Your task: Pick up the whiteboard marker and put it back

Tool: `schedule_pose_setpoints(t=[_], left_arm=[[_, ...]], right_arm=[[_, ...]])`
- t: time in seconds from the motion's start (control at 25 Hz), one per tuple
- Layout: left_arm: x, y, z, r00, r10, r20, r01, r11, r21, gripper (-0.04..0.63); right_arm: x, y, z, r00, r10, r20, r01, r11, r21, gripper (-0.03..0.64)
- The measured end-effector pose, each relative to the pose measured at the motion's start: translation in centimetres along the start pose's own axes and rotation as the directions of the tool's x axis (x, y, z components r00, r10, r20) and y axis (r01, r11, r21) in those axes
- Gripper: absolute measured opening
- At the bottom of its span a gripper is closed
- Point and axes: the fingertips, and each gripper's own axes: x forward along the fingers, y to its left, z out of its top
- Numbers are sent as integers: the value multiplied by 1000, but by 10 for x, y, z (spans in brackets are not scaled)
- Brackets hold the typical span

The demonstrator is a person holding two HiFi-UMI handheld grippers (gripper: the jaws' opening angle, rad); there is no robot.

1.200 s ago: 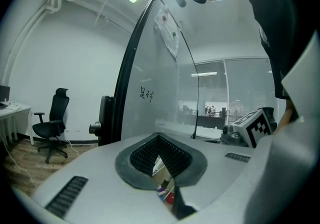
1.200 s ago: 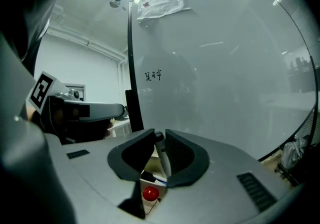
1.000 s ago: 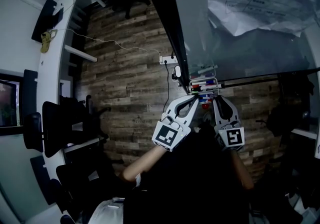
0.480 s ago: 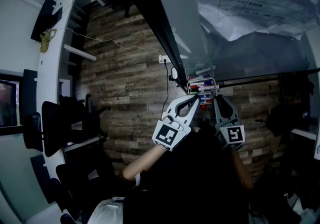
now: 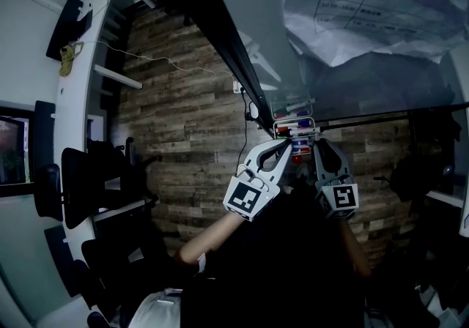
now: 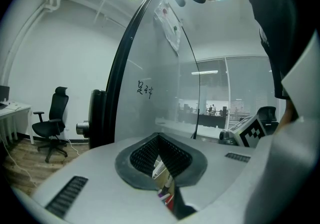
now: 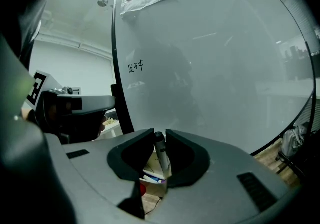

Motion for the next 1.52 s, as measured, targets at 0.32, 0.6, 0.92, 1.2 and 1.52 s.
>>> schedule_pose_setpoints(t=[0.32,0.6,0.92,1.2,1.52], left_arm=[[4,-1,-1,1000,-3,-7,3,1000,1,6],[7,-2,-2,1000,-11,-10,11,1000,-1,6],[8,-1,-1,1000,-13,-1,13,1000,-17,6],[6,-1,0,1000,-26,4,26,1000,-15,6],[4,-1,0,999,-49,7,49,999,1,6]], right_arm=[[2,2,3,1000,28,-2,-28,999,-24,80],[1,7,14,999,45,31,-44,999,-21,81],[-1,8,17,998,41,41,-40,999,-27,83],[-3,9,19,998,26,52,-24,999,-32,83],[-11,6,15,999,3,46,-1,999,-48,83]])
